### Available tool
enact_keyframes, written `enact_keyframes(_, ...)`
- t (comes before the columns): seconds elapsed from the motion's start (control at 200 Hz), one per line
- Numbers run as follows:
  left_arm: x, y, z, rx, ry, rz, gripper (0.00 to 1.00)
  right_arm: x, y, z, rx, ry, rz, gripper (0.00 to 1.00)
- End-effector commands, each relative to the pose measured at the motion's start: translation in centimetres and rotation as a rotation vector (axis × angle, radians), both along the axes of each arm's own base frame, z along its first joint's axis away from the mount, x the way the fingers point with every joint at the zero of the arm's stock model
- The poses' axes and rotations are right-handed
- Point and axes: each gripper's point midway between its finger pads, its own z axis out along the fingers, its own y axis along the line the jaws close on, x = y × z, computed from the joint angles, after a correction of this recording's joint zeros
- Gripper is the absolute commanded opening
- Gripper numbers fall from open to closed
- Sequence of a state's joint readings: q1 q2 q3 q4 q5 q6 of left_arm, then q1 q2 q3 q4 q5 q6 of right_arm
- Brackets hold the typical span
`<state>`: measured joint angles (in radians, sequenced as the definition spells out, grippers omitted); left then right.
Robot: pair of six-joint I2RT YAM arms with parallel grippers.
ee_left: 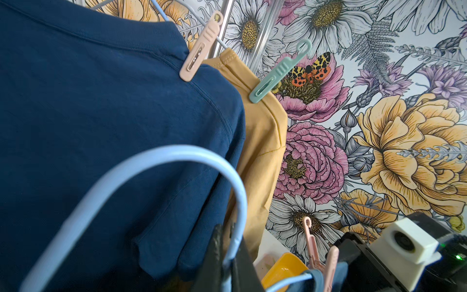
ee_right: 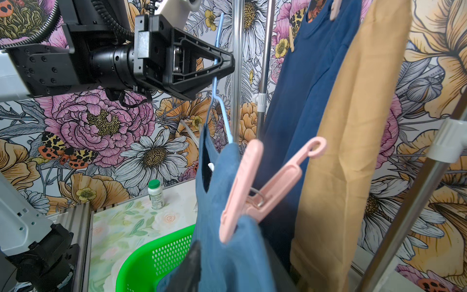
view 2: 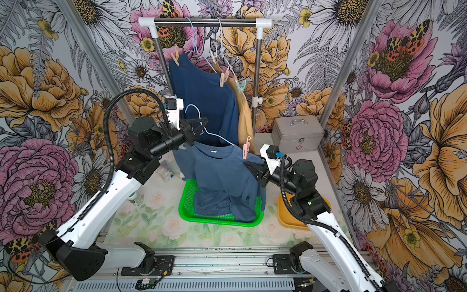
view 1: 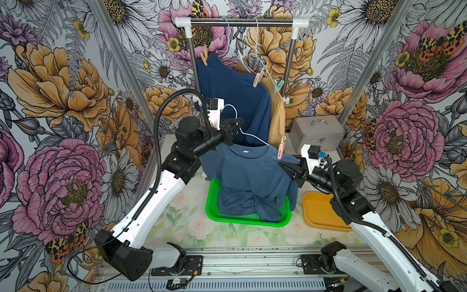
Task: Remove the clothespins securing t-shirts to the hanger
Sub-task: Pick up the hanger from the clothes rail, then remove the clothespin from the hanger.
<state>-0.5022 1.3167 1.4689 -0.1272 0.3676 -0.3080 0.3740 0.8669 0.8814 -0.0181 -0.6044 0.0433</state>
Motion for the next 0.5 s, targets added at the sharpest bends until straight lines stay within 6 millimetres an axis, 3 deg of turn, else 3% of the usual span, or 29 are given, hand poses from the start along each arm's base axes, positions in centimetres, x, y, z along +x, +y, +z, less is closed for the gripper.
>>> enact_keyframes(0.0, -1.8, 0.2, 0.5, 0.066, -0.096, -0.021, 0.00, -0.1, -1.0, 0.4, -0.070, -0.014, -0.054, 0.75)
enact_keyframes(0.155, -2.8, 0.1, -0.1, 0.126, -0.163, -0.046, 0.00, -0.7, -2.4, -0.3, -0.142, 0.055, -0.073, 0.95)
enact_keyframes(0.495, -5.0, -3.3, -3.5, 0.345, -0.300, -0.126, 0.00, -0.4, -3.0, -1.6, -0.315, 0.300, -0.028, 0.97)
